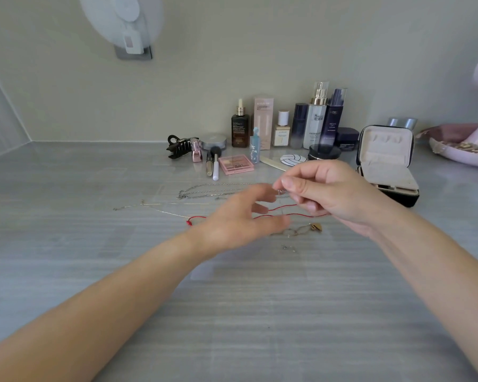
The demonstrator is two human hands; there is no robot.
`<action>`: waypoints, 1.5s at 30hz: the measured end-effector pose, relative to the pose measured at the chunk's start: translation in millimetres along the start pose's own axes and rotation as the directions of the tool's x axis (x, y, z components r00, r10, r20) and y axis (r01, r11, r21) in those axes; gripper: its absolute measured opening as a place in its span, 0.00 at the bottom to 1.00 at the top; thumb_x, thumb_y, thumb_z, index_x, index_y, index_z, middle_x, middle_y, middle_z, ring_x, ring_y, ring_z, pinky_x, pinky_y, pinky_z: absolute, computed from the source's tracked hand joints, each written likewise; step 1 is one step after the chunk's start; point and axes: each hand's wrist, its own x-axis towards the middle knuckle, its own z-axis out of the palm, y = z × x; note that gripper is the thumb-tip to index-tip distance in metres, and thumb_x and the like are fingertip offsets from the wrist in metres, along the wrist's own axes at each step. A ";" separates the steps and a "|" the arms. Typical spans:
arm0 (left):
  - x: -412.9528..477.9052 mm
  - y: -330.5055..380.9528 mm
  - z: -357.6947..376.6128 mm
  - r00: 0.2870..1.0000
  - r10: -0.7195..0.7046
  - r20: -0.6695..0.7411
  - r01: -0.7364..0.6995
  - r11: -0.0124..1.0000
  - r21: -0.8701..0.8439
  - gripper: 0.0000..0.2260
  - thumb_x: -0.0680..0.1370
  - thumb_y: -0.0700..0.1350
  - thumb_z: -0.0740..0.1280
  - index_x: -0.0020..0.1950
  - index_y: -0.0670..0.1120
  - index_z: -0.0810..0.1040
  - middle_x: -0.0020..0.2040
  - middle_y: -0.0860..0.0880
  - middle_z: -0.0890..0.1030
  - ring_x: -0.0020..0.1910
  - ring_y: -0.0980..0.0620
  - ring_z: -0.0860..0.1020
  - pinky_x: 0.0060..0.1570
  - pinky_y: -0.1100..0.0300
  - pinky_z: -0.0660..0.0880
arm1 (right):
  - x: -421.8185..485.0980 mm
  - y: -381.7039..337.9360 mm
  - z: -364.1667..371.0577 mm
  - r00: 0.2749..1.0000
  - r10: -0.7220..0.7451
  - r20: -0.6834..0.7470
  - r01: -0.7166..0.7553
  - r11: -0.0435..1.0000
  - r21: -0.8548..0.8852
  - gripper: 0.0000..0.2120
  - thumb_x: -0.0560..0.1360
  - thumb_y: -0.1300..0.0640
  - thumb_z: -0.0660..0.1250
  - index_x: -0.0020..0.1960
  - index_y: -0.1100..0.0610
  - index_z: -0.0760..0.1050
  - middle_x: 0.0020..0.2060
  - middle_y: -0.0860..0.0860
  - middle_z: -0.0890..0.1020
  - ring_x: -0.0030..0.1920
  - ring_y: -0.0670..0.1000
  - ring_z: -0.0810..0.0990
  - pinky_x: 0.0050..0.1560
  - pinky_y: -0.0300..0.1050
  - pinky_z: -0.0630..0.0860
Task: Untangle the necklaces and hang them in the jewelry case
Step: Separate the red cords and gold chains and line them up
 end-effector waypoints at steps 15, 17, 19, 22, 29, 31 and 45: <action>11.0 -0.9 -24.1 0.984 -0.162 -0.075 0.058 0.688 -0.723 0.20 0.76 0.48 0.58 0.23 0.50 0.67 0.25 0.53 0.72 0.30 0.54 0.76 0.43 0.57 0.68 | 3.2 1.9 -4.9 0.992 -0.030 -0.121 0.046 0.990 0.133 0.05 0.73 0.60 0.66 0.41 0.55 0.80 0.25 0.49 0.73 0.20 0.43 0.60 0.24 0.35 0.55; 11.2 -0.4 -25.0 0.978 -0.187 -0.091 0.062 0.679 -0.732 0.20 0.76 0.48 0.58 0.23 0.49 0.67 0.24 0.53 0.70 0.29 0.53 0.74 0.41 0.58 0.68 | 3.1 1.9 -5.5 0.992 -0.033 -0.126 0.049 0.990 0.130 0.05 0.73 0.60 0.65 0.42 0.56 0.80 0.25 0.48 0.73 0.20 0.43 0.60 0.24 0.36 0.55; 11.5 -0.4 -26.1 0.971 -0.212 -0.110 0.066 0.678 -0.732 0.19 0.76 0.48 0.58 0.24 0.49 0.66 0.23 0.52 0.67 0.28 0.53 0.70 0.40 0.58 0.68 | 3.4 2.3 -6.0 0.991 -0.032 -0.131 0.049 0.991 0.124 0.05 0.74 0.60 0.65 0.42 0.57 0.80 0.24 0.48 0.73 0.20 0.43 0.60 0.25 0.36 0.55; 12.2 -1.8 -28.9 0.963 -0.240 -0.126 0.078 0.689 -0.721 0.18 0.75 0.48 0.59 0.25 0.48 0.65 0.22 0.52 0.63 0.27 0.53 0.67 0.38 0.58 0.66 | 4.4 3.8 -7.4 0.989 -0.028 -0.143 0.046 0.992 0.120 0.05 0.73 0.60 0.65 0.43 0.57 0.80 0.25 0.48 0.73 0.20 0.42 0.61 0.24 0.37 0.55; 15.3 -9.2 -34.3 0.959 -0.234 -0.163 0.060 0.725 -0.686 0.16 0.76 0.48 0.61 0.28 0.49 0.66 0.22 0.54 0.64 0.25 0.55 0.67 0.37 0.60 0.67 | 8.0 10.7 -12.6 0.994 0.018 -0.104 -0.010 0.997 0.077 0.05 0.73 0.62 0.66 0.45 0.55 0.81 0.27 0.47 0.78 0.23 0.42 0.68 0.22 0.30 0.63; 16.0 -11.5 -36.0 0.961 -0.214 -0.177 0.034 0.722 -0.691 0.16 0.76 0.49 0.62 0.28 0.49 0.69 0.23 0.54 0.65 0.25 0.56 0.68 0.37 0.61 0.67 | 8.8 12.1 -13.0 0.993 0.036 -0.108 -0.034 0.999 0.016 0.05 0.71 0.62 0.68 0.43 0.55 0.81 0.26 0.47 0.80 0.25 0.42 0.71 0.23 0.29 0.65; 13.3 -9.3 -38.9 0.982 -0.133 -0.133 -0.005 0.689 -0.725 0.15 0.77 0.50 0.58 0.31 0.47 0.71 0.22 0.54 0.63 0.24 0.55 0.67 0.37 0.59 0.67 | 12.3 14.9 -17.2 0.962 0.036 -0.269 -0.036 0.999 0.007 0.06 0.72 0.63 0.67 0.39 0.55 0.78 0.27 0.47 0.78 0.24 0.43 0.69 0.23 0.31 0.66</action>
